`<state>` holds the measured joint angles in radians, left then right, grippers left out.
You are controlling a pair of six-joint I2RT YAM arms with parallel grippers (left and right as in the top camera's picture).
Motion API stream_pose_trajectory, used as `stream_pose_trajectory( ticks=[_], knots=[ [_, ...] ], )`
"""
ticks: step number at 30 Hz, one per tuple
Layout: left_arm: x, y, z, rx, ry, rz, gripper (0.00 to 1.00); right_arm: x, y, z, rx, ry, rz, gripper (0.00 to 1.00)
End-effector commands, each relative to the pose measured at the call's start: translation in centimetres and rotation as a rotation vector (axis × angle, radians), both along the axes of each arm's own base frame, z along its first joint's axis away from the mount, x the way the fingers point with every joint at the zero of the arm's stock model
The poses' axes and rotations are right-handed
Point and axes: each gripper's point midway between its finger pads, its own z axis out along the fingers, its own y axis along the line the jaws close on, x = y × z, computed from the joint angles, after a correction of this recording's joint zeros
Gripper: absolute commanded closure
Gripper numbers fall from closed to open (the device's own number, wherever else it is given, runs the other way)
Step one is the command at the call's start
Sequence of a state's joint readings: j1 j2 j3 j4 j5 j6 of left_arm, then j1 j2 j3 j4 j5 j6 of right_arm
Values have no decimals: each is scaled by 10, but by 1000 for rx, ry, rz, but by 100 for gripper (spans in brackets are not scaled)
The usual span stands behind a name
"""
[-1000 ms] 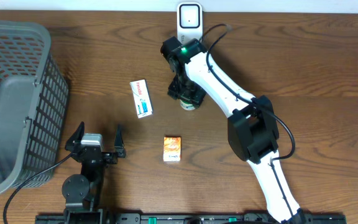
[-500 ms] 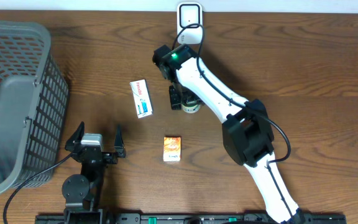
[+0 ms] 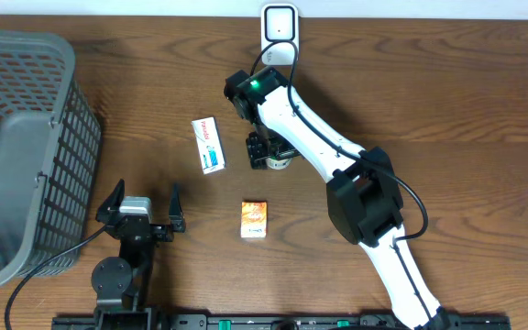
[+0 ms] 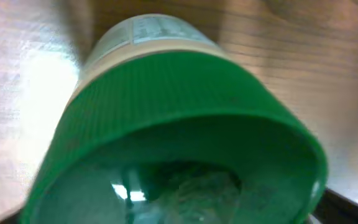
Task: Scan the item barcode
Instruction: 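Close the right gripper around the jar body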
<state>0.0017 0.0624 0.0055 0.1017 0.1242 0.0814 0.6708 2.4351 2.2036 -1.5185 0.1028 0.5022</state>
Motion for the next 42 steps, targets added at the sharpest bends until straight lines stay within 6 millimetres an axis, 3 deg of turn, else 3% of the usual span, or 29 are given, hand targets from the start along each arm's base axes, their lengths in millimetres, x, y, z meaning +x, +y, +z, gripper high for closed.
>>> stream_pose_trajectory(
  ticks=[1, 7, 12, 13, 14, 25, 33, 42],
  knots=[
    [0, 1, 2, -5, -8, 8, 4, 2, 12, 45, 106, -73, -24, 1],
    [0, 1, 2, -5, -8, 7, 4, 1, 8, 84, 197, -120, -404, 1],
    [0, 1, 2, -5, -8, 8, 4, 14, -3, 85, 190, -166, -506, 11],
    [0, 1, 2, -5, -8, 8, 4, 15, -4, 84, 188, -164, -511, 11],
    [0, 1, 2, -5, -8, 8, 4, 15, -5, 84, 187, -162, -512, 4],
    [0, 1, 2, -5, -7, 8, 4, 30, 3, 57, 184, -178, -502, 1],
    [0, 1, 2, -5, -8, 8, 4, 28, 3, 14, 121, -108, -506, 1],
    [0, 1, 2, -5, -8, 8, 4, 33, 5, -10, 108, -90, -488, 1]
  ],
)
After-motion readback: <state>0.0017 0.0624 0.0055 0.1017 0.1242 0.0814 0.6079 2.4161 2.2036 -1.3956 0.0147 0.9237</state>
